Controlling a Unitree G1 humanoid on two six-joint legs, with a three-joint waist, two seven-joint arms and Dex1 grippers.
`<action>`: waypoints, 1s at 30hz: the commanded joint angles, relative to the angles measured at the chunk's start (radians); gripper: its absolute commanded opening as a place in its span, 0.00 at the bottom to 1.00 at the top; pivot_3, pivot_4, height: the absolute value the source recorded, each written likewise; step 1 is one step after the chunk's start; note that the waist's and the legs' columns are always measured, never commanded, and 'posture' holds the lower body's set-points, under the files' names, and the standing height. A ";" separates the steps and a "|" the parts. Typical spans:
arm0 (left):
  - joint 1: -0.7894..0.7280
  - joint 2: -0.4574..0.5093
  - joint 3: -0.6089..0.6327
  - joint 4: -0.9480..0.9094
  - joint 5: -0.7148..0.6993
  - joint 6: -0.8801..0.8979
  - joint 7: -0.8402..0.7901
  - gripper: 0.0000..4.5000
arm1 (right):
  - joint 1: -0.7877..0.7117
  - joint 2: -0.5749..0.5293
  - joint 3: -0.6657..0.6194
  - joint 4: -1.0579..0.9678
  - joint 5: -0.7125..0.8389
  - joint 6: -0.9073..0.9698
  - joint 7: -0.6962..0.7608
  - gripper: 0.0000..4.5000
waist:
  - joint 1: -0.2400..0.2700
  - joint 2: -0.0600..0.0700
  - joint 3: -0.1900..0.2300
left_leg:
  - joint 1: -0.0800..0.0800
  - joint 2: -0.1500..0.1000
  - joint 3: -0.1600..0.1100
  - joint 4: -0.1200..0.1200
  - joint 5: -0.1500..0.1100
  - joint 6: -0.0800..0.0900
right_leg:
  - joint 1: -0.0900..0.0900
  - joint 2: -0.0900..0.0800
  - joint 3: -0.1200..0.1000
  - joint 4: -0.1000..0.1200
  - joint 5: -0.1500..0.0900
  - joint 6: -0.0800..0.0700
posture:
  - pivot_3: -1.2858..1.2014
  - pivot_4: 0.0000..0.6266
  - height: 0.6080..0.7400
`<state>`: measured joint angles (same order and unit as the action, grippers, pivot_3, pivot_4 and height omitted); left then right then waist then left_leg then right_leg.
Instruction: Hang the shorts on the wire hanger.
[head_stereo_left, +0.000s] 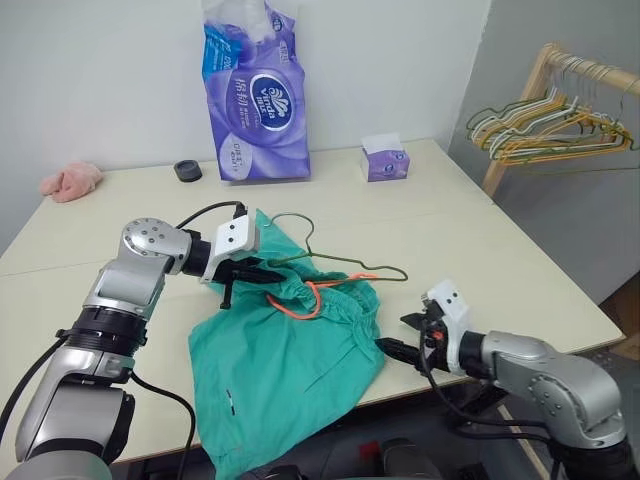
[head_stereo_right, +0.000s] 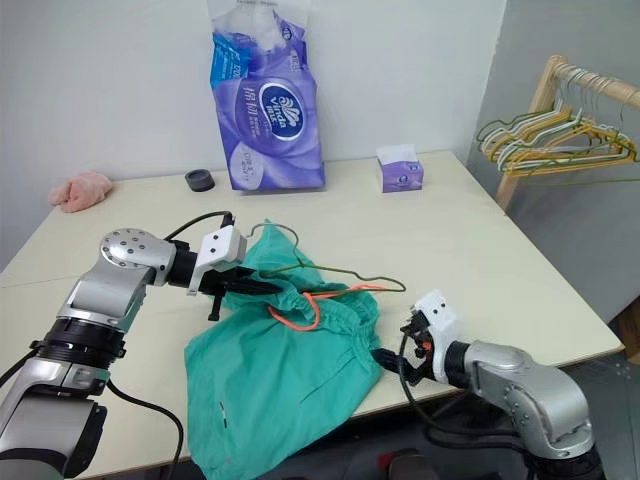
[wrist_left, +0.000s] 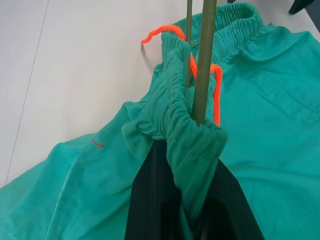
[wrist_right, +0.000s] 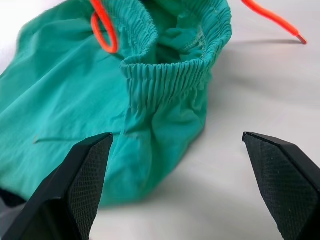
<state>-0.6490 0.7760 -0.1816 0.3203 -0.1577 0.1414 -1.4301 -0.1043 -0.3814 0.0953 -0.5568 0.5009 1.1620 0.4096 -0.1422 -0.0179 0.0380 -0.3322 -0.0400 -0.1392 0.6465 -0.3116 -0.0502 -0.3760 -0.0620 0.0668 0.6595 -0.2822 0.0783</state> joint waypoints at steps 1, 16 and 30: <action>-0.020 0.009 0.027 -0.018 -0.011 -0.015 -0.001 0.00 | -0.035 0.033 0.023 0.034 -0.037 -0.025 -0.054 0.99 | 0.000 0.000 0.000 | 0.000 0.000 0.000 0.000 0.000 0.000 | 0.000 0.000 0.000 0.000 0.000 0.000 | 0.45 0.00 1.00; -0.008 0.019 0.034 -0.029 -0.014 -0.013 0.001 0.00 | -0.046 0.073 0.092 0.152 -0.165 -0.185 -0.116 0.36 | 0.000 0.000 0.000 | 0.000 -0.001 0.000 0.000 0.000 0.000 | 0.000 -0.001 0.000 0.000 0.000 0.000 | 0.46 0.00 1.00; 0.010 0.086 0.048 -0.003 -0.012 -0.018 -0.026 0.00 | -0.039 0.039 -0.024 0.201 -0.208 -0.303 -0.118 0.02 | -0.002 0.000 0.000 | 0.000 -0.001 0.000 0.000 0.000 0.000 | 0.000 0.000 0.000 0.001 0.000 0.000 | 0.45 0.00 1.00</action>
<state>-0.6305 0.8341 -0.1786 0.3212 -0.1584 0.1379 -1.4535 -0.1435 -0.3310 0.1216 -0.3342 0.2955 0.8613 0.2923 -0.1439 -0.0179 0.0380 -0.3322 -0.0410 -0.1389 0.6465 -0.3116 -0.0502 -0.3762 -0.0622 0.0667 0.6601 -0.2822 0.0782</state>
